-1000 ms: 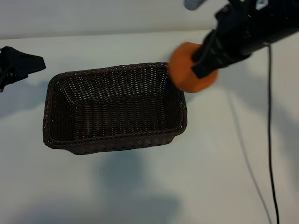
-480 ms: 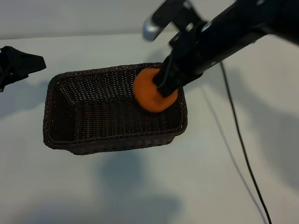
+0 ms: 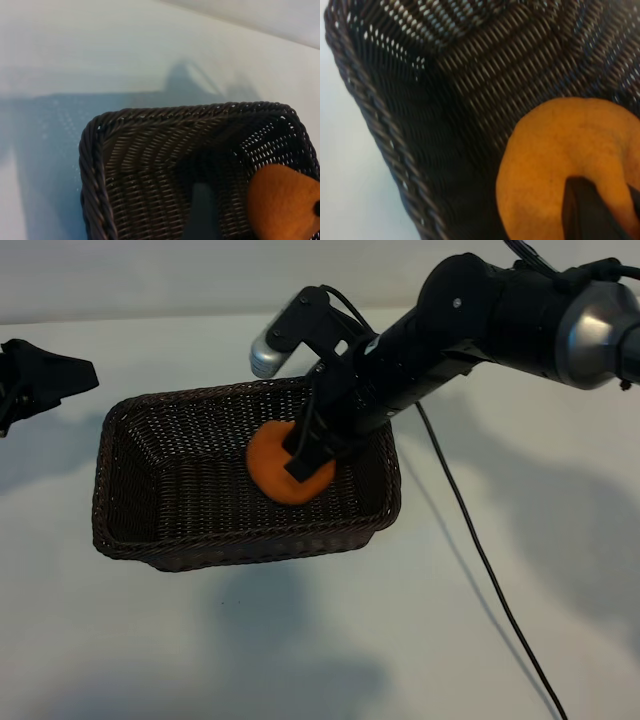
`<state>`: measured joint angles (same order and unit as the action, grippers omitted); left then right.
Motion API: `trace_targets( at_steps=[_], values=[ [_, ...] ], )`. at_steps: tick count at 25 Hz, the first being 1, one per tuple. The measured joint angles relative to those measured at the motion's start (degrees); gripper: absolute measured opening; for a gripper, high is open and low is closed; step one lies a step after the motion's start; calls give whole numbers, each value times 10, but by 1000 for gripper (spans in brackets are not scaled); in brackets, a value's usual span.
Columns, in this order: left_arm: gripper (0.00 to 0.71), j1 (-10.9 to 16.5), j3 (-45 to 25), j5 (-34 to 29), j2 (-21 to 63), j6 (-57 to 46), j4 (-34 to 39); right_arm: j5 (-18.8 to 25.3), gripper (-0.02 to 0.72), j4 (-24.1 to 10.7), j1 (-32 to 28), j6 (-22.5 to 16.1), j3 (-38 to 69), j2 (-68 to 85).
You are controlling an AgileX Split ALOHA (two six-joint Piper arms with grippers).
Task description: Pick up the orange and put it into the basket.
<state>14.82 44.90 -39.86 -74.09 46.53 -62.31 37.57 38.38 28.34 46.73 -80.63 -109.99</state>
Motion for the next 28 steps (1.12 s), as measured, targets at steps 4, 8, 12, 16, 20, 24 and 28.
trace_targets(
  at_steps=[4,8,12,16,20,24,28],
  values=[
    [590,0,0,-1,0,0,0,-4,84,10,3,0,-9,-10],
    [590,0,0,-2,0,0,0,-4,84,12,10,0,-10,-30],
    [590,0,0,-2,0,0,0,-10,84,13,14,0,-10,-53],
    [590,0,0,-3,0,0,0,-20,142,22,14,-8,-10,-54],
    [590,0,0,-4,0,0,0,-21,356,27,14,-10,-10,-54],
    [590,0,0,-4,0,0,0,-17,616,30,14,-14,-10,-54],
    [590,0,0,-4,0,-2,0,-14,705,30,14,-33,-11,-54]
  ],
)
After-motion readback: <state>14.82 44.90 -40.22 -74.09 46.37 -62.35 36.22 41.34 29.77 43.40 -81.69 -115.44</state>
